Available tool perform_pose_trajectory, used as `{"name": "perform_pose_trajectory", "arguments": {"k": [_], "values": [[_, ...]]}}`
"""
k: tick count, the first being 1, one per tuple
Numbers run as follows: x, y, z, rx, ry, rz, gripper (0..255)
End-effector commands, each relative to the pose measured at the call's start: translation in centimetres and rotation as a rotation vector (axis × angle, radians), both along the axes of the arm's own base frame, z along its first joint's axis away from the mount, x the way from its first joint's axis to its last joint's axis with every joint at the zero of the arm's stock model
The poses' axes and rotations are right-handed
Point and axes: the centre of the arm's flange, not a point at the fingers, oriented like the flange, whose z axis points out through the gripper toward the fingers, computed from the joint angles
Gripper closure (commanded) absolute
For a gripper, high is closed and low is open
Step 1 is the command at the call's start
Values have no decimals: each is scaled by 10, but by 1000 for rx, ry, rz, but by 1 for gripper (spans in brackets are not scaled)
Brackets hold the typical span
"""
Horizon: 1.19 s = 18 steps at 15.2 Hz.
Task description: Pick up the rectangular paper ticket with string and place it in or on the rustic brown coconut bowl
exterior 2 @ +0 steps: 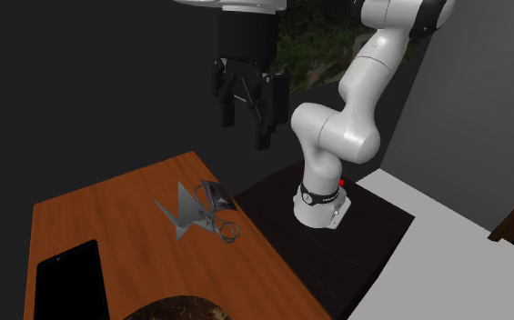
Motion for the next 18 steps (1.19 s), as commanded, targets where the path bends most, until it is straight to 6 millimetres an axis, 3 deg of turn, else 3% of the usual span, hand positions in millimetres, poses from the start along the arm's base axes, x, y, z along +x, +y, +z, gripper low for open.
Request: {"name": "perform_pose_trajectory", "arguments": {"k": [1,5,10,18], "values": [[0,0,0,0,0,0,0],[-4,4,-49,-235,-29,361,0],[-6,-9,-109,-530,-65,812,0],[8,-23,-150,-552,-68,847,0]]}}
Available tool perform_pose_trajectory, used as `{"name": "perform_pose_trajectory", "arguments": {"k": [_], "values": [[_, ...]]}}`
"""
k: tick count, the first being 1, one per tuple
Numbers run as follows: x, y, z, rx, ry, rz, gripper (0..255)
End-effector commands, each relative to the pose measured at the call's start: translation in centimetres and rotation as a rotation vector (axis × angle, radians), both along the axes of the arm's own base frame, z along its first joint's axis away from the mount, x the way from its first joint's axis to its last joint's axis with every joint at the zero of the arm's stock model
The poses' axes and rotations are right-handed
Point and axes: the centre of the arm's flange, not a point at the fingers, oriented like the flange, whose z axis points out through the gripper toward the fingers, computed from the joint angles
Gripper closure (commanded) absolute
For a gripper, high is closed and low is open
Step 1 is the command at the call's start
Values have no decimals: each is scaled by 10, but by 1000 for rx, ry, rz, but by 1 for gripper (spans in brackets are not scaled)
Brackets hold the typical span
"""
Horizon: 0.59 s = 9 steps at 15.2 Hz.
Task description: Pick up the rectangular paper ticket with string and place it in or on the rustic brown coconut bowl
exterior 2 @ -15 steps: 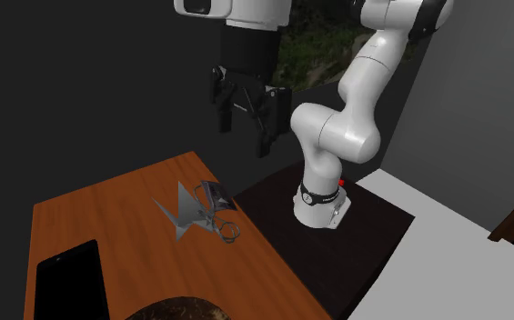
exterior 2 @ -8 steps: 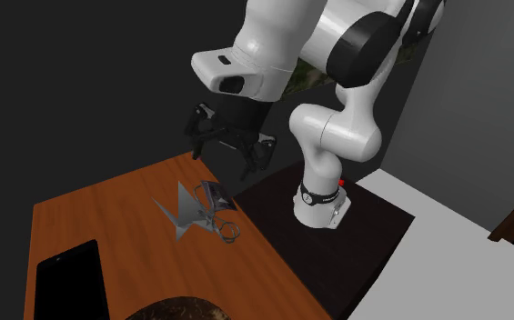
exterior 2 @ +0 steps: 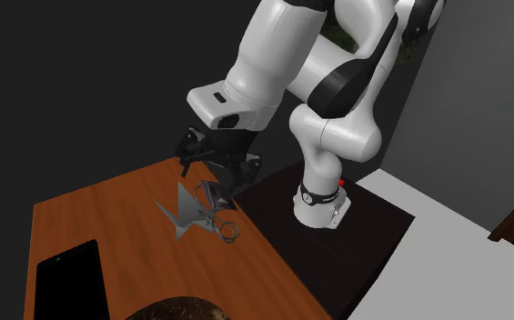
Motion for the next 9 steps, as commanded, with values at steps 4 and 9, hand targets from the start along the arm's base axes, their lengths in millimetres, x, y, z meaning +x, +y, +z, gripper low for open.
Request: {"name": "perform_pose_trajectory", "arguments": {"k": [4,9], "values": [[2,-2,-7,0,-1,1,0],[2,-2,-7,0,-1,1,255]]}}
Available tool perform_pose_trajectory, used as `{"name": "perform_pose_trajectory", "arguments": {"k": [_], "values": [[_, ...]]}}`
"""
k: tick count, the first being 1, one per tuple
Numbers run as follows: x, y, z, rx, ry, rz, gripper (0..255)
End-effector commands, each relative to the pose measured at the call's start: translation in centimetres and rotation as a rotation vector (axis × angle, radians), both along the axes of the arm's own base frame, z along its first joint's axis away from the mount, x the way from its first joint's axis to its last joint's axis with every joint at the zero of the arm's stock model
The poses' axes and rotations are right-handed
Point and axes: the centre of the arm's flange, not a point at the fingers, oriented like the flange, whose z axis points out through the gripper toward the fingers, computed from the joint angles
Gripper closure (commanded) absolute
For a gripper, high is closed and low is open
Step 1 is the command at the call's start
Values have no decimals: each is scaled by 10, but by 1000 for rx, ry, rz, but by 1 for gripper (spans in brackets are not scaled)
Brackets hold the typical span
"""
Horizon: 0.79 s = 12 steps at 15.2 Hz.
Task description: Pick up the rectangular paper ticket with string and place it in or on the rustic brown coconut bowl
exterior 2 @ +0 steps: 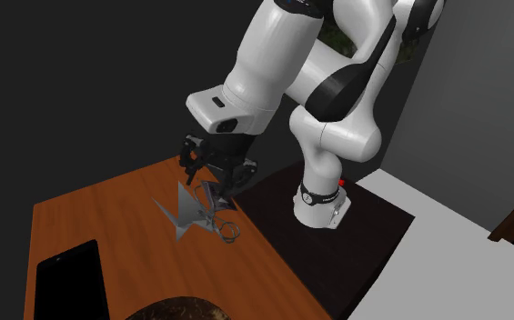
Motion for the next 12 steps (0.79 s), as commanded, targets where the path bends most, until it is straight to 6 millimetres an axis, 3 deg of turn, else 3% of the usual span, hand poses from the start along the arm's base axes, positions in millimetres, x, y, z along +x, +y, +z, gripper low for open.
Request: {"name": "perform_pose_trajectory", "arguments": {"k": [1,9,12], "values": [[0,0,0,0,0,0,255],[0,0,0,0,0,0,255],[0,0,16,0,0,0,255]]}}
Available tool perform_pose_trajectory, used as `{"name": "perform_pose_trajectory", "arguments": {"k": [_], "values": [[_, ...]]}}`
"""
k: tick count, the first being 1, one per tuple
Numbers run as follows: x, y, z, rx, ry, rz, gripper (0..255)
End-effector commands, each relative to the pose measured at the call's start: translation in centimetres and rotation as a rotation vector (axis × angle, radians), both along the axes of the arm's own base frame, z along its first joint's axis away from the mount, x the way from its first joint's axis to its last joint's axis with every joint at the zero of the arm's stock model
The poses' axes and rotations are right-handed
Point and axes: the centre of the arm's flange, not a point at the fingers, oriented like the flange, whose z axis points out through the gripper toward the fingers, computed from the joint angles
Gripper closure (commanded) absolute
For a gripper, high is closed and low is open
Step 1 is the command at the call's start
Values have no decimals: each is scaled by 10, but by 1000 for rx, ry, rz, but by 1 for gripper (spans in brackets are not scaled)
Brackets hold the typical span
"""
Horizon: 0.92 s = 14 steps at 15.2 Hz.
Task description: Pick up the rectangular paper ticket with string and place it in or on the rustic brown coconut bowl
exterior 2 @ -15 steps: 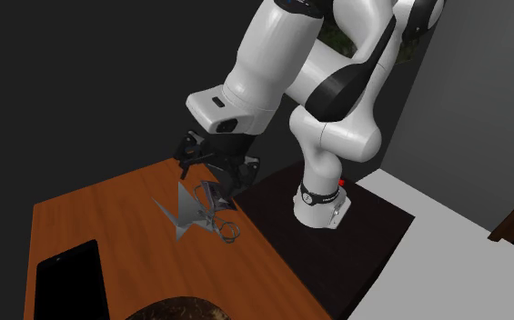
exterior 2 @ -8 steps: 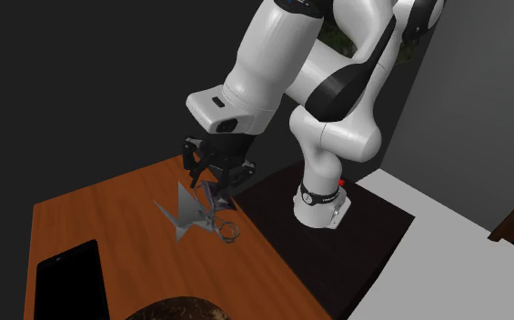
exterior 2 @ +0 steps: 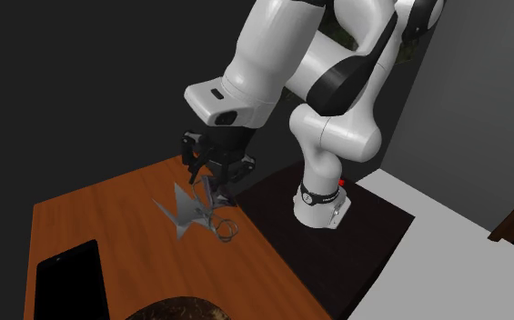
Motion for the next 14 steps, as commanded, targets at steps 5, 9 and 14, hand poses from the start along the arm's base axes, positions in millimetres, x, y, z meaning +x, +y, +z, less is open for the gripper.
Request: {"name": "perform_pose_trajectory", "arguments": {"k": [5,9,14], "values": [[0,0,30,0,0,0,255],[0,0,52,0,0,0,255],[0,0,78,0,0,0,255]]}}
